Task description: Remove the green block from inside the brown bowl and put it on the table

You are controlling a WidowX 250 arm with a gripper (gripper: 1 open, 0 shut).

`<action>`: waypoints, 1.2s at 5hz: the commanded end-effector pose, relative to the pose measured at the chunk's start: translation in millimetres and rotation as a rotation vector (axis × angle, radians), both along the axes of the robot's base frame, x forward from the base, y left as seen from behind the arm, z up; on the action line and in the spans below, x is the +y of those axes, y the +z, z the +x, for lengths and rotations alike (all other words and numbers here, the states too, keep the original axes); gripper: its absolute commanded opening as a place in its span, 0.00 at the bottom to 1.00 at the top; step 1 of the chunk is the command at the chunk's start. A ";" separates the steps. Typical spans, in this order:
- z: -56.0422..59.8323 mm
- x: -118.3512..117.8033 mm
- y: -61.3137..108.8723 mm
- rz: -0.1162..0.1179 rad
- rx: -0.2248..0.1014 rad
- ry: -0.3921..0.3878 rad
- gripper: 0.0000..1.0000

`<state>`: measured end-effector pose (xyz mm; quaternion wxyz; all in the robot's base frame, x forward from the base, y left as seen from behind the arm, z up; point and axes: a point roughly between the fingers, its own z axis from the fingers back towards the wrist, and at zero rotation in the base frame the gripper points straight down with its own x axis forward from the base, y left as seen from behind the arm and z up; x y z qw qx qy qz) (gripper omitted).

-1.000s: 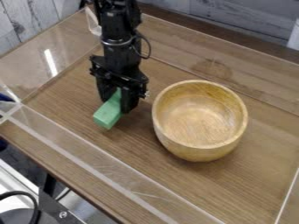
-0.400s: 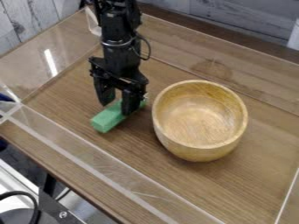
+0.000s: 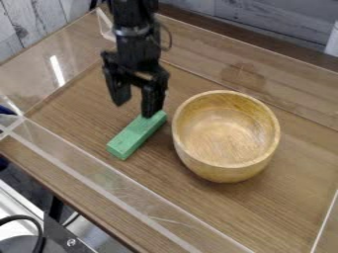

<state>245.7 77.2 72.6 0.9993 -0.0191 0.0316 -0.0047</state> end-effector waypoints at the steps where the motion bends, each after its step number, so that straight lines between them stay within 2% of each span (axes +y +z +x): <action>1: 14.4 3.2 45.1 0.011 -0.107 0.007 1.00; 2: 12.8 1.9 44.0 0.007 -0.106 0.000 1.00; 5: 2.6 3.4 8.5 0.008 -0.041 -0.014 1.00; 6: 2.9 3.0 10.9 0.006 -0.051 -0.011 1.00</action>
